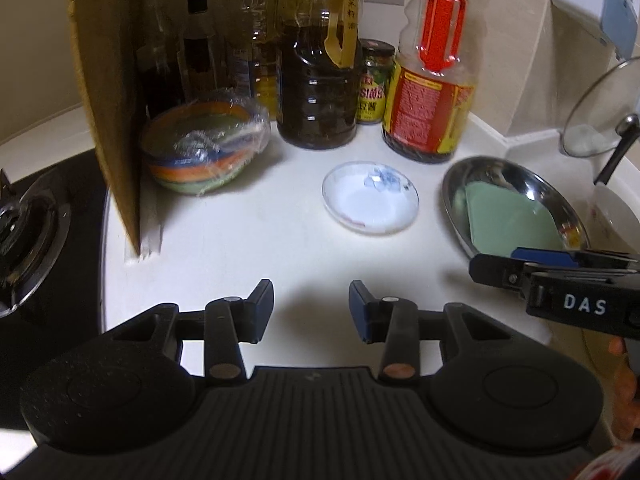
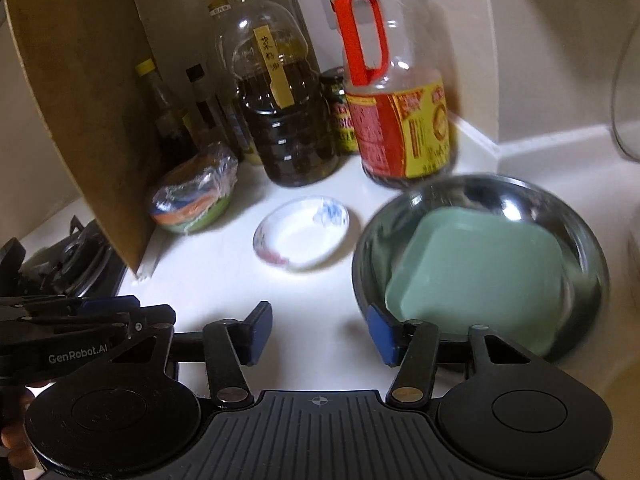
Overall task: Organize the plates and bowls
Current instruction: 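Move both grippers toward the small white blue-flower plate, then close both grippers on the rim of the small white plate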
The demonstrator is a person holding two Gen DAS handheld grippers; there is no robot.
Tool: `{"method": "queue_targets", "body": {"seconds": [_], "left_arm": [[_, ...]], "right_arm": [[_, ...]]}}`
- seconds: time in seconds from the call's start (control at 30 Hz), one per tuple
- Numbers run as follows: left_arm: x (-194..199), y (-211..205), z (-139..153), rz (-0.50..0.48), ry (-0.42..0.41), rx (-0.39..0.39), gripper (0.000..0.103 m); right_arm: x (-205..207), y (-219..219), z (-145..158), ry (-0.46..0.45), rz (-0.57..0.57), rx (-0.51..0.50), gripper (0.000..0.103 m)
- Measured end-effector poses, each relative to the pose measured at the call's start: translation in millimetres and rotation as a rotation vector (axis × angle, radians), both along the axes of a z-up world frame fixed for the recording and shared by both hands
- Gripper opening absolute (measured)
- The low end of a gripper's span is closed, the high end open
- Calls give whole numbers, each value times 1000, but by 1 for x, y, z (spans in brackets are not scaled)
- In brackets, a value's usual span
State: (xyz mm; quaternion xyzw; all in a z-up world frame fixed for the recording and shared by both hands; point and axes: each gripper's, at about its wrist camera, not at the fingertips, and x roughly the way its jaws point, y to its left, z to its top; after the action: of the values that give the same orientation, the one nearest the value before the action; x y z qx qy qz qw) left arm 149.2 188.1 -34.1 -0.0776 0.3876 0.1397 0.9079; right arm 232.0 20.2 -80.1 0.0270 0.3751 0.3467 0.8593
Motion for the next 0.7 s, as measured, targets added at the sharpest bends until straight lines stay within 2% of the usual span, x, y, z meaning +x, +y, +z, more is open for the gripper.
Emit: {"method": "queue_targets", "body": {"seconds": [0.37,0.7], "left_arm": [[64,22,-15,-27,-17,-41,34],[98,36,-34,-20,6,-80,33]], "right_arm": [[52,43,-10,-59,17,-50,37],[95,68,-24,-75,35,-91,32]]}}
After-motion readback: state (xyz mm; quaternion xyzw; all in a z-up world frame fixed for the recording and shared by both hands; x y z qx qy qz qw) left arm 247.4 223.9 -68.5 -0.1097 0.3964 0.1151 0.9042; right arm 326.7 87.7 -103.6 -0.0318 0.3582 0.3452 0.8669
